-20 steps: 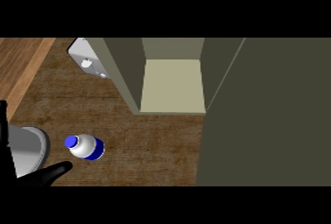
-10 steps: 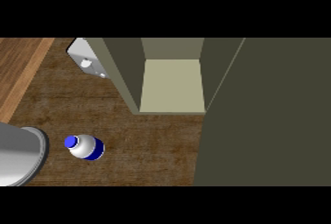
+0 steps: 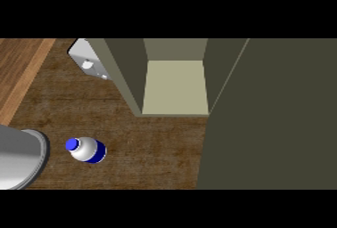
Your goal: Pick up the bottled water, place it into the cabinet and close the cabinet
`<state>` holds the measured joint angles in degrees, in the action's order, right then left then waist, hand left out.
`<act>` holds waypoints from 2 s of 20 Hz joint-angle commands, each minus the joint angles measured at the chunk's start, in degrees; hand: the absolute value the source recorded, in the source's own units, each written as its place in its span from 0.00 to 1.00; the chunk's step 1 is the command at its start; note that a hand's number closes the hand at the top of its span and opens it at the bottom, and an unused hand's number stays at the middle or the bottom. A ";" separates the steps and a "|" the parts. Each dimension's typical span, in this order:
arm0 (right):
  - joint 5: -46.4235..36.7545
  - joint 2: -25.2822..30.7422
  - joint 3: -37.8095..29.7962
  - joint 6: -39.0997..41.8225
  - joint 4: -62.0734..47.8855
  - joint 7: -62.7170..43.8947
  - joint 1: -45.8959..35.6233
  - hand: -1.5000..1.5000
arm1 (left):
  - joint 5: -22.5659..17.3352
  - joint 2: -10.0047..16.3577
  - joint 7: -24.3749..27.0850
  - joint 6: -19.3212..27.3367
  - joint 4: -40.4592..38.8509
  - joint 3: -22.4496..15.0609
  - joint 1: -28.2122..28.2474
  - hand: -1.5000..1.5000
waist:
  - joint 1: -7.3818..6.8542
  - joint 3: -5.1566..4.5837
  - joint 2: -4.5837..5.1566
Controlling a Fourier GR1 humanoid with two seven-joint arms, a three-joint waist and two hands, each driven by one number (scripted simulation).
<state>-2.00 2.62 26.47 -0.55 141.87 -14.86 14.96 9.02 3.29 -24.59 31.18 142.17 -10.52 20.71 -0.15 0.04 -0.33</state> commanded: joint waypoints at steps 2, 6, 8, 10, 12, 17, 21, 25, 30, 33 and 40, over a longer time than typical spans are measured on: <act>-3.29 0.73 -0.14 -1.35 3.94 -4.28 -2.07 0.00 | 6.41 1.43 -2.53 1.46 10.81 -1.71 2.25 0.00 | -0.34 0.00 0.06; -4.50 1.62 1.16 -2.55 5.66 -4.47 -1.12 0.00 | 4.80 3.77 -4.04 2.06 11.05 0.50 3.25 0.00 | -0.13 0.00 0.00; -7.82 0.28 5.45 -4.33 3.98 -3.54 -1.73 0.00 | 4.46 3.23 -1.36 2.77 4.65 0.64 0.18 0.00 | 0.25 -0.06 0.11; -9.24 0.51 7.05 -5.22 2.72 -1.52 -0.89 0.00 | 3.64 5.11 -2.94 2.53 7.55 2.26 1.96 0.00 | 0.15 -0.04 0.01; -9.13 1.25 6.75 -6.19 4.84 -5.30 -1.65 0.00 | 5.34 3.63 -0.91 3.01 9.42 -3.33 6.57 0.00 | -0.21 -0.05 -0.10; -10.84 4.27 10.72 -7.31 8.82 -5.19 1.15 0.00 | 2.78 5.96 -3.36 3.72 3.92 2.50 0.01 0.00 | 0.98 -0.03 -0.05; -10.65 3.95 11.15 -9.45 4.54 -2.01 0.92 0.00 | -2.69 5.49 3.89 1.19 -2.76 4.21 2.52 0.00 | 0.33 -0.09 0.06; -13.11 2.92 10.96 -11.13 5.06 -8.45 -7.09 0.00 | -3.79 4.28 6.60 1.30 -8.85 5.34 -1.17 0.00 | 0.32 -0.17 0.17; -12.59 4.44 11.90 -12.18 3.80 -5.99 -5.85 0.00 | -3.78 1.34 13.16 1.06 -15.58 4.59 -1.02 0.00 | 0.49 -0.12 0.16; -13.09 4.69 13.27 -13.77 2.77 -4.26 -4.30 0.00 | -8.39 2.28 16.17 -1.57 -15.67 8.84 2.17 0.00 | 0.10 -0.13 0.08; -14.87 6.44 15.51 -15.66 3.58 -4.06 -4.16 0.00 | -11.11 1.19 21.24 -3.47 -28.06 11.83 -3.41 0.00 | 0.58 -0.14 0.10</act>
<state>-7.47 8.45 38.54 -14.87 141.44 -17.77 9.75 1.23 4.54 -7.06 29.76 119.10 -1.44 18.23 0.32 -0.07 -0.17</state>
